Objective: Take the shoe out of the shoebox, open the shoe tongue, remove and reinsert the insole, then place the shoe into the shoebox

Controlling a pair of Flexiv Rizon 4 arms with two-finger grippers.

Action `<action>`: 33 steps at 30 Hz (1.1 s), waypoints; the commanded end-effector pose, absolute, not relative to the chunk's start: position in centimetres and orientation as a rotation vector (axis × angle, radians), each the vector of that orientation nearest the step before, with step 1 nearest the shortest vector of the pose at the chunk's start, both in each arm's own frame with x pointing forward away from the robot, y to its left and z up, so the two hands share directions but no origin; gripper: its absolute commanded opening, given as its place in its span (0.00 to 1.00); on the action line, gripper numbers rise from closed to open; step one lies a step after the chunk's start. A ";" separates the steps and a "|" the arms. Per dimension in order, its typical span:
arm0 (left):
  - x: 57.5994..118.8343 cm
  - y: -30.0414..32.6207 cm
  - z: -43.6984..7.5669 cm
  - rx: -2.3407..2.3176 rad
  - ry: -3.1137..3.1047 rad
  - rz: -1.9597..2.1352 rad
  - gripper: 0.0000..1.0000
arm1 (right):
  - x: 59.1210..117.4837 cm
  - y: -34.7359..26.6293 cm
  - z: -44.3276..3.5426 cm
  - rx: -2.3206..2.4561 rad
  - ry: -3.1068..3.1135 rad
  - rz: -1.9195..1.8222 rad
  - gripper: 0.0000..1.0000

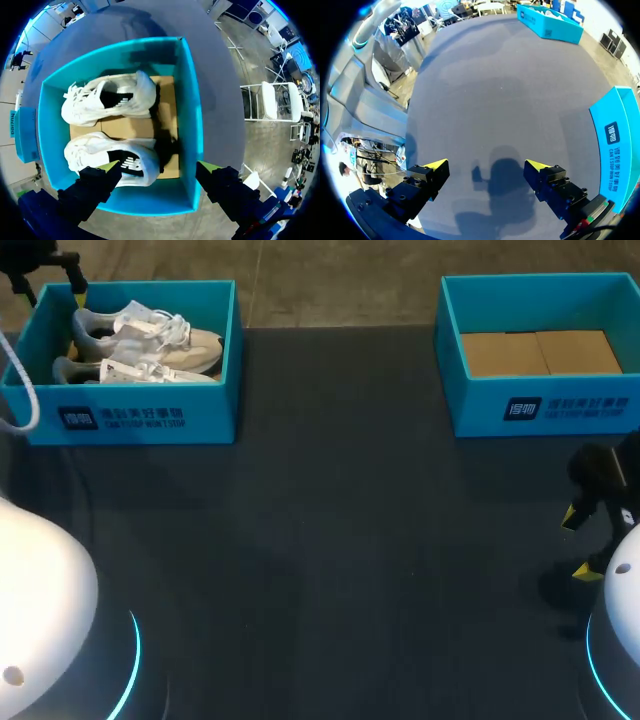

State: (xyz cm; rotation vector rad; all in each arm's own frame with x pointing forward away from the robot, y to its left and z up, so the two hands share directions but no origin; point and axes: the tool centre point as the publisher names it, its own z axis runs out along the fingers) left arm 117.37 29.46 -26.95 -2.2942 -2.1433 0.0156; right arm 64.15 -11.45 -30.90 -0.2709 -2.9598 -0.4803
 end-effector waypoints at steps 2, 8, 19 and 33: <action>111.4 29.2 -25.2 -2.288 -2.142 -0.147 1.00 | 64.0 -11.4 -30.9 -0.272 -2.962 -0.477 1.00; 109.1 29.4 -24.3 -2.249 -2.153 -0.215 1.00 | 64.0 -11.4 -30.9 -0.272 -2.962 -0.477 1.00; 107.6 29.1 -24.6 -2.233 -2.127 -0.234 1.00 | 64.0 -11.4 -30.9 -0.272 -2.962 -0.477 1.00; 100.6 27.8 -27.7 -2.162 -2.103 -0.263 1.00 | 64.0 -11.4 -30.9 -0.272 -2.962 -0.477 1.00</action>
